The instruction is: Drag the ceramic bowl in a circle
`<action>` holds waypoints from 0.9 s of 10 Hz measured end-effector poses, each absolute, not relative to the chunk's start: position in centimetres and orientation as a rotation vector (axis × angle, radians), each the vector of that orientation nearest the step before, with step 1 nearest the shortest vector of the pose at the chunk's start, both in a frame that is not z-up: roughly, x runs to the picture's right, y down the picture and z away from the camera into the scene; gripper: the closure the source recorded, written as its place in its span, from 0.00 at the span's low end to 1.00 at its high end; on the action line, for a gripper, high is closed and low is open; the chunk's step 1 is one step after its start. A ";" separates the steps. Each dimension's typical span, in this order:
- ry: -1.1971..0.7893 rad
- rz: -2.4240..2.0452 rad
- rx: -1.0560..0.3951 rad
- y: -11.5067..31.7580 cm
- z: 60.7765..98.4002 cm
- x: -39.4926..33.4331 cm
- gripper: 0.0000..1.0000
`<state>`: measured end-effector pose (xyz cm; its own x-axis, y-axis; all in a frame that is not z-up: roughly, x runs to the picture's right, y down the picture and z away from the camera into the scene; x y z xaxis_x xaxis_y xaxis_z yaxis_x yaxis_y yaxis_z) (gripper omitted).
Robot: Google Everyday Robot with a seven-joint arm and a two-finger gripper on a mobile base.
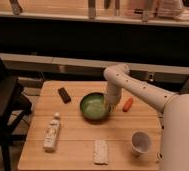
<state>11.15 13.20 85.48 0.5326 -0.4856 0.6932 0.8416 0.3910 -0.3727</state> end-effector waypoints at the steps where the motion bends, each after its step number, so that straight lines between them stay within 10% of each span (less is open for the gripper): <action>1: -0.527 -0.886 -0.781 13.1 85.5 11.3 0.96; 9: -0.537 -0.846 -0.818 13.2 85.1 10.5 0.96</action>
<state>10.47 13.22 85.11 0.5638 -0.4383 0.7000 0.8200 0.3987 -0.4107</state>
